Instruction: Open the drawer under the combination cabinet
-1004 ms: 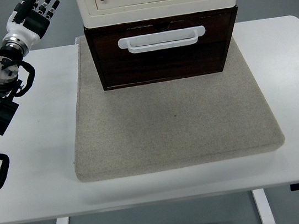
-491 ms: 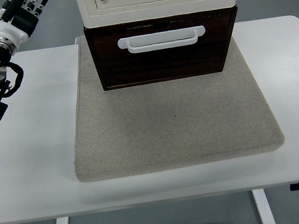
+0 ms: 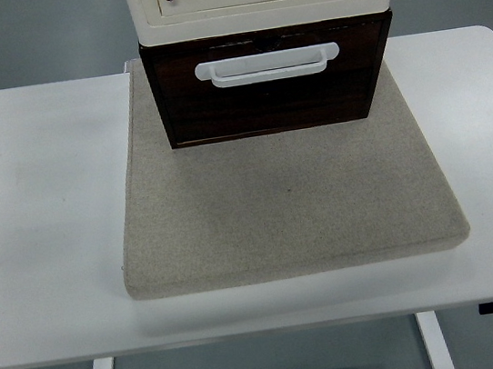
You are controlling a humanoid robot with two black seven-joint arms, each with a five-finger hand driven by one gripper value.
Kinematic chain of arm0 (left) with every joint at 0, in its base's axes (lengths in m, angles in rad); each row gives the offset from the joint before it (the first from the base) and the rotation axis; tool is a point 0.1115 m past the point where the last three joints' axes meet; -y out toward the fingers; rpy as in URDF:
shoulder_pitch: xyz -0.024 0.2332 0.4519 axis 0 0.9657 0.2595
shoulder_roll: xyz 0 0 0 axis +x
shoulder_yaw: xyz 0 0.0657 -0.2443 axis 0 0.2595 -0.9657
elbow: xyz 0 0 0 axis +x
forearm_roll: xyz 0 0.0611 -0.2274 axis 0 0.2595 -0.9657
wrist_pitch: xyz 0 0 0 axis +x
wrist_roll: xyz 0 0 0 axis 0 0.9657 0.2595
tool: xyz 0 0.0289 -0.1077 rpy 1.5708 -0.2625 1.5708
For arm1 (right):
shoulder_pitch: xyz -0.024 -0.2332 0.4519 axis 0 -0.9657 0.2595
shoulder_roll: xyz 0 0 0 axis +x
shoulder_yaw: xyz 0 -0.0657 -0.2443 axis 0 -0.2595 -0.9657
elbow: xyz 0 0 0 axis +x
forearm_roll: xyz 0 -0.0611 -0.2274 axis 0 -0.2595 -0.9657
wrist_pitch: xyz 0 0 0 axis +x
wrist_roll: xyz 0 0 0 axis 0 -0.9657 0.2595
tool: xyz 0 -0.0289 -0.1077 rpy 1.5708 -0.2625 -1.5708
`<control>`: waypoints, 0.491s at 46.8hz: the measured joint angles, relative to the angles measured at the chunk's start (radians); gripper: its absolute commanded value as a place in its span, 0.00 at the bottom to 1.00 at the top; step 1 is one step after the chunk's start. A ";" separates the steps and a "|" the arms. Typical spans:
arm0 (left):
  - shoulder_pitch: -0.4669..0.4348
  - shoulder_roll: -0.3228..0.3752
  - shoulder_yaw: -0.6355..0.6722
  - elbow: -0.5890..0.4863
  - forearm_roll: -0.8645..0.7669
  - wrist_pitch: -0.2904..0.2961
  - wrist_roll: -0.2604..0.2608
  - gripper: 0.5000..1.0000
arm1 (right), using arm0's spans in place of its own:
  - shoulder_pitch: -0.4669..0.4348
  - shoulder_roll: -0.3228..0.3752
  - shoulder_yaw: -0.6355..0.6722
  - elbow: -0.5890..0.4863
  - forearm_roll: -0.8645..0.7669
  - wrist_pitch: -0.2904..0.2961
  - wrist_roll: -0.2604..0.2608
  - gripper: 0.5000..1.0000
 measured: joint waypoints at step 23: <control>-0.018 0.287 -0.002 -0.375 0.274 0.008 -0.034 1.00 | 0.000 0.000 0.000 0.000 0.000 0.000 0.000 0.85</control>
